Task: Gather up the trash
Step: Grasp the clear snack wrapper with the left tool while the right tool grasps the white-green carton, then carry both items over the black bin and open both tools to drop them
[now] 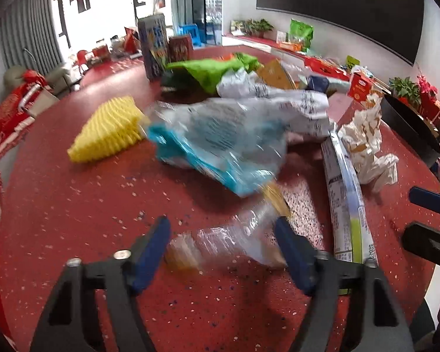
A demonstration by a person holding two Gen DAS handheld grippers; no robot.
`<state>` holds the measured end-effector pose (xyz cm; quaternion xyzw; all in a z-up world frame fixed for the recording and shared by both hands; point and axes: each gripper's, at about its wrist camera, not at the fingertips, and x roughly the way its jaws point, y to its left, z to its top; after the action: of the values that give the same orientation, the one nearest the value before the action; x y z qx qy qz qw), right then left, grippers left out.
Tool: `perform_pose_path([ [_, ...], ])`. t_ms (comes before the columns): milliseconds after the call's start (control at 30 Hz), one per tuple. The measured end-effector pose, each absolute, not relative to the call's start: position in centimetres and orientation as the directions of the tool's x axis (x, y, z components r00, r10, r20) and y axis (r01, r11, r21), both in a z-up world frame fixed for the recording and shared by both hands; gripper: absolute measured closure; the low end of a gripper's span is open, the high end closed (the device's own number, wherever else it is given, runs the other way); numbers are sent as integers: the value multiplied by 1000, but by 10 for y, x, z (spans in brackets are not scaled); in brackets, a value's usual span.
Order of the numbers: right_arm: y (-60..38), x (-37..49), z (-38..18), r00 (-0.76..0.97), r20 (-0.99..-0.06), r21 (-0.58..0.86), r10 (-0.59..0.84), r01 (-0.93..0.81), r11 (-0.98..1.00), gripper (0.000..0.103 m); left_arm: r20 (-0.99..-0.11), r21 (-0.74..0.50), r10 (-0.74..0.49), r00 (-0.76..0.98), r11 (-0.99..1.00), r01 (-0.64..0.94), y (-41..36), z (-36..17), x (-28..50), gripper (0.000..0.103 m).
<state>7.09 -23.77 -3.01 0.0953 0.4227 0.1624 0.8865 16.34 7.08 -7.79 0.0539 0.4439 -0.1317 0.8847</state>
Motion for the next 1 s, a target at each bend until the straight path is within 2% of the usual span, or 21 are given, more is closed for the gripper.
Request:
perform_pose_path([
  [267,-219,84,-45,516,-766,322,384,-210,923,38,-806,-15,-209,553,942,334,62,-84,160,0],
  [300,-216,85,-47,508,-770,319,385,-216,923,46,-802,-19,-212,558,944,331,63,-83,159,0],
  [367,-211,85,-50,498,-773,319,393,-231,919,70,-792,-25,-219,570,944,328,65,-79,154,0],
  [533,-221,77,-49,482,-753,368,447,-254,894,74,-772,-32,-227,594,947,319,70,-63,135,0],
  [767,-254,44,-22,483,-666,450,568,-347,823,74,-726,-87,-302,618,931,354,62,-20,111,0],
  [1000,-327,34,15,601,-603,430,524,-309,848,74,-667,-93,-397,631,884,458,-11,27,121,0],
])
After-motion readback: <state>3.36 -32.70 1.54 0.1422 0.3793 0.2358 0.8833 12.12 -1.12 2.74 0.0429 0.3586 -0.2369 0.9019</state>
